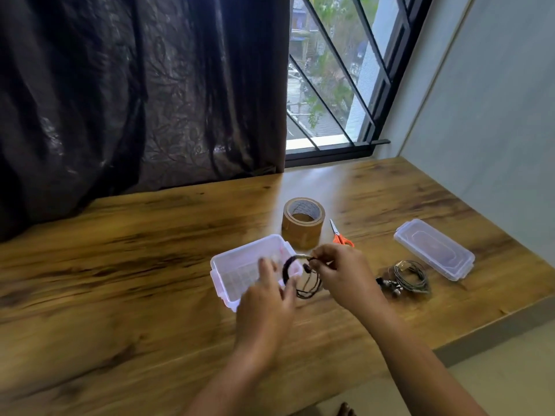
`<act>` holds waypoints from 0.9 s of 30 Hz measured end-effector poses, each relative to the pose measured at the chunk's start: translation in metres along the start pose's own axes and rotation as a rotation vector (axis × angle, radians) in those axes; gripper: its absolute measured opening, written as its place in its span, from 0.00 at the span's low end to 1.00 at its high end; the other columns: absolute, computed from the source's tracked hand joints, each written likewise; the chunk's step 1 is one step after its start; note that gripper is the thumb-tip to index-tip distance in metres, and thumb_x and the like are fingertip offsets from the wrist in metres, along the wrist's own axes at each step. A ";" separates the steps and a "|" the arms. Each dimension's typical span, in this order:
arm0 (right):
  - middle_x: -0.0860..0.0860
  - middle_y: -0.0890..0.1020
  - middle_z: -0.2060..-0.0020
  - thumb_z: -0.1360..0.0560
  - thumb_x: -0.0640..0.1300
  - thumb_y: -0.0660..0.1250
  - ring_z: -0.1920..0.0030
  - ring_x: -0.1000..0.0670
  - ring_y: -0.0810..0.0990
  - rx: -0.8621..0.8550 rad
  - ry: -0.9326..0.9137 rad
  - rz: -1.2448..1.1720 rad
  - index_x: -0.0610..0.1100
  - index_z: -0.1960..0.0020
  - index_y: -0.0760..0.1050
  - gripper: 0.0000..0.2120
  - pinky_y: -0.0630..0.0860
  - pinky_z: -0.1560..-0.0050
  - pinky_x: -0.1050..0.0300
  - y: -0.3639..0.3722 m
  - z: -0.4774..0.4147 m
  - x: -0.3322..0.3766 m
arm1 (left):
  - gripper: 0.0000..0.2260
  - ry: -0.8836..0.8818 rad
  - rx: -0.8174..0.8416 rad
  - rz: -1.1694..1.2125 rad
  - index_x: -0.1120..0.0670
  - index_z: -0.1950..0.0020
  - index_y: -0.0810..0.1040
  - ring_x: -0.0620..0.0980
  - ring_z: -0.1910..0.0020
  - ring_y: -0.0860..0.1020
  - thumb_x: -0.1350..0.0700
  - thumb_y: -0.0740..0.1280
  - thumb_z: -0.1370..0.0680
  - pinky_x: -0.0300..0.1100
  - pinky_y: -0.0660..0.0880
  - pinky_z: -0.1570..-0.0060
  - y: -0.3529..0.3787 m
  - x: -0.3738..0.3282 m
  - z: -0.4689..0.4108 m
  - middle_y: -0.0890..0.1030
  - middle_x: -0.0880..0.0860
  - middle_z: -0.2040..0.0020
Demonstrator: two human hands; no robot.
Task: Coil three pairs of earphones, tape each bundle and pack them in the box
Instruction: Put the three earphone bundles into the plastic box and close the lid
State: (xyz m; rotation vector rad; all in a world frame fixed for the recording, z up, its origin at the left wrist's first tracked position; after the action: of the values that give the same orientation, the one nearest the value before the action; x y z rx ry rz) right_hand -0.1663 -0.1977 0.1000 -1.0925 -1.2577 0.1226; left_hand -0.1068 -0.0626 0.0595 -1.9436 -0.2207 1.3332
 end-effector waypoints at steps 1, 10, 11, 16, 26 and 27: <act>0.57 0.77 0.69 0.27 0.38 0.69 0.65 0.51 0.78 0.020 -0.013 -0.041 0.48 0.59 0.79 0.06 0.79 0.58 0.52 0.001 -0.002 0.011 | 0.14 0.008 -0.039 0.035 0.48 0.42 0.64 0.48 0.66 0.78 0.42 0.60 0.22 0.43 0.71 0.70 -0.013 0.001 -0.004 0.78 0.46 0.66; 0.48 0.77 0.68 0.24 0.34 0.66 0.68 0.52 0.76 0.220 0.150 -0.391 0.41 0.59 0.76 0.07 0.78 0.67 0.60 0.054 -0.050 0.044 | 0.10 -0.083 -0.073 0.016 0.53 0.59 0.78 0.53 0.69 0.77 0.48 0.65 0.22 0.44 0.66 0.71 -0.069 0.037 -0.054 0.80 0.53 0.69; 0.47 0.77 0.68 0.24 0.34 0.66 0.68 0.52 0.76 0.245 0.192 -0.372 0.40 0.59 0.77 0.06 0.79 0.65 0.59 0.063 -0.056 0.038 | 0.10 -0.129 -0.020 -0.025 0.53 0.58 0.79 0.54 0.67 0.78 0.48 0.65 0.22 0.43 0.68 0.69 -0.064 0.045 -0.059 0.81 0.53 0.67; 0.46 0.78 0.71 0.25 0.35 0.66 0.72 0.51 0.78 0.279 0.251 -0.098 0.43 0.67 0.74 0.13 0.80 0.62 0.57 0.086 -0.069 0.015 | 0.12 -0.198 0.214 -0.226 0.54 0.61 0.78 0.54 0.60 0.80 0.48 0.65 0.23 0.42 0.69 0.67 -0.033 0.063 -0.069 0.82 0.54 0.61; 0.42 0.82 0.52 0.26 0.38 0.67 0.54 0.42 0.80 0.184 0.048 0.436 0.37 0.50 0.79 0.07 0.74 0.58 0.55 0.085 -0.072 0.017 | 0.07 -0.098 0.224 -0.578 0.56 0.51 0.75 0.55 0.53 0.79 0.52 0.66 0.22 0.42 0.69 0.65 -0.024 0.027 -0.076 0.81 0.55 0.52; 0.42 0.82 0.51 0.26 0.39 0.67 0.51 0.42 0.80 0.106 0.012 0.412 0.38 0.48 0.79 0.08 0.73 0.57 0.56 0.078 -0.070 0.018 | 0.04 -0.063 0.184 -0.575 0.55 0.52 0.74 0.55 0.52 0.80 0.55 0.65 0.22 0.43 0.69 0.65 -0.026 0.020 -0.076 0.81 0.55 0.52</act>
State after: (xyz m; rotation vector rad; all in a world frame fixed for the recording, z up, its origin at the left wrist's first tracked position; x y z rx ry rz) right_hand -0.0668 -0.1869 0.0632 -1.2451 -0.9891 0.4885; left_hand -0.0256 -0.0704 0.0749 -1.5248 -0.6143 0.9888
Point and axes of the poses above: each hand's wrist, its own z-axis away from the middle knuckle, its own y-axis out of the palm, x = y × z, the point moved 6 cm from there along -z, towards the middle knuckle
